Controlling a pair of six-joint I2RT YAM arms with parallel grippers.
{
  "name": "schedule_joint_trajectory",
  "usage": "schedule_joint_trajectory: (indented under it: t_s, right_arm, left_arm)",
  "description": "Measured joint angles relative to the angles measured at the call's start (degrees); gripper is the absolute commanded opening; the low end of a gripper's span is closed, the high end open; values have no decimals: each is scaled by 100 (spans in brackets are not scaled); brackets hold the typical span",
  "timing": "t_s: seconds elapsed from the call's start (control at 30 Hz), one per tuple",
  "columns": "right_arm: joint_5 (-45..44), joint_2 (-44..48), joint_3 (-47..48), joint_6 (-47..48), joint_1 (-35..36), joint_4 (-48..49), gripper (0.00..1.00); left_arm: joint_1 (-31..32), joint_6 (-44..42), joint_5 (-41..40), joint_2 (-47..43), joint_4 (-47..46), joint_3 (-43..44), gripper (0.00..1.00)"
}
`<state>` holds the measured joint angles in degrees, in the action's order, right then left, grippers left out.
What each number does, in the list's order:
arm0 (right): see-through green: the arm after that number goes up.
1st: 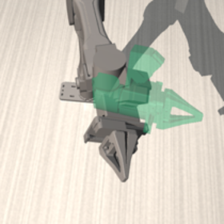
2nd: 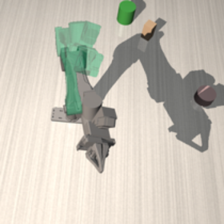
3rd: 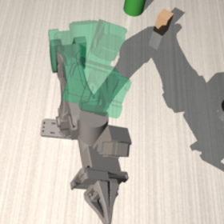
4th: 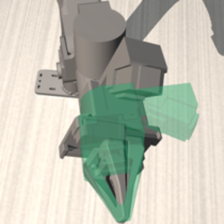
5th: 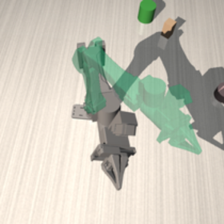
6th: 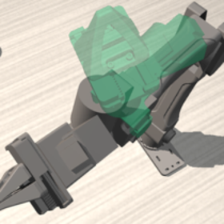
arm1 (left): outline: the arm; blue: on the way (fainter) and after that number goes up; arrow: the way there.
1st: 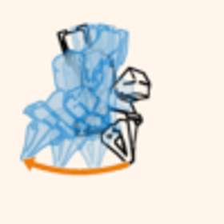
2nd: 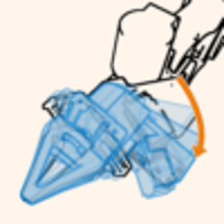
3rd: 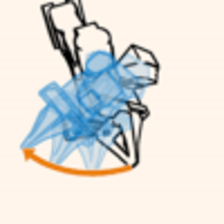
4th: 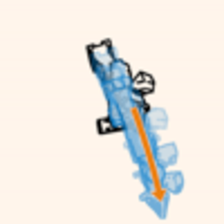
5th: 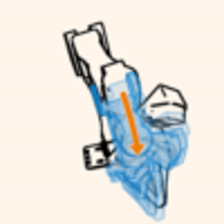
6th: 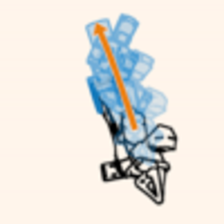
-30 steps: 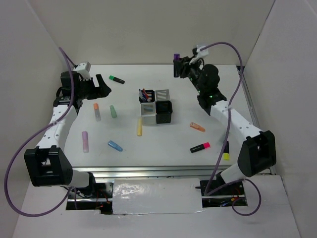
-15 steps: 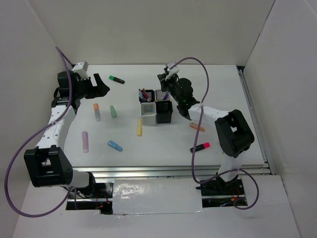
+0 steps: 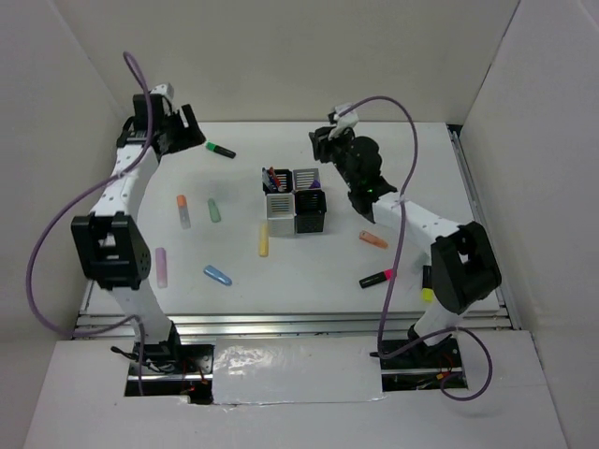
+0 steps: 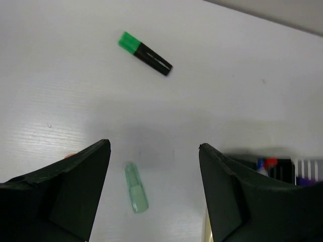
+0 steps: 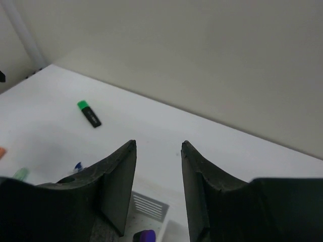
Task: Sort the stationery into containers
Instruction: Place the pen in the storage box, then move the pen to the center of the board.
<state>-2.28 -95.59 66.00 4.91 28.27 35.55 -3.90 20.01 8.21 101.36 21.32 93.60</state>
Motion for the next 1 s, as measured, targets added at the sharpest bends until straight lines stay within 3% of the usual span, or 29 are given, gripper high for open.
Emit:
schedule_joint_trajectory:
  t_s: [0.17, 0.37, 0.6, 0.83, 1.0]
  right_arm:
    - [-63, 750, 118, -210, -608, -927, 47]
    - [15, 1362, -138, -387, -1064, -1672, 43]
    - [409, 1456, -293, -763, -1344, -2363, 40]
    - [664, 1488, -452, -979, -1473, -2647, 38]
    - [796, 1543, -490, -1023, -1502, -2708, 38]
  left_arm:
    - [328, 640, -1279, 1740, 761, 2100, 84]
    - [468, 1655, -1952, 2868, 1174, 2824, 88]
    - [695, 2212, -2260, 3602, 1014, 3071, 99]
    - [872, 1818, -2249, 3654, -39, 2962, 99]
    - [881, 1443, -1840, 3716, -970, 2629, 90]
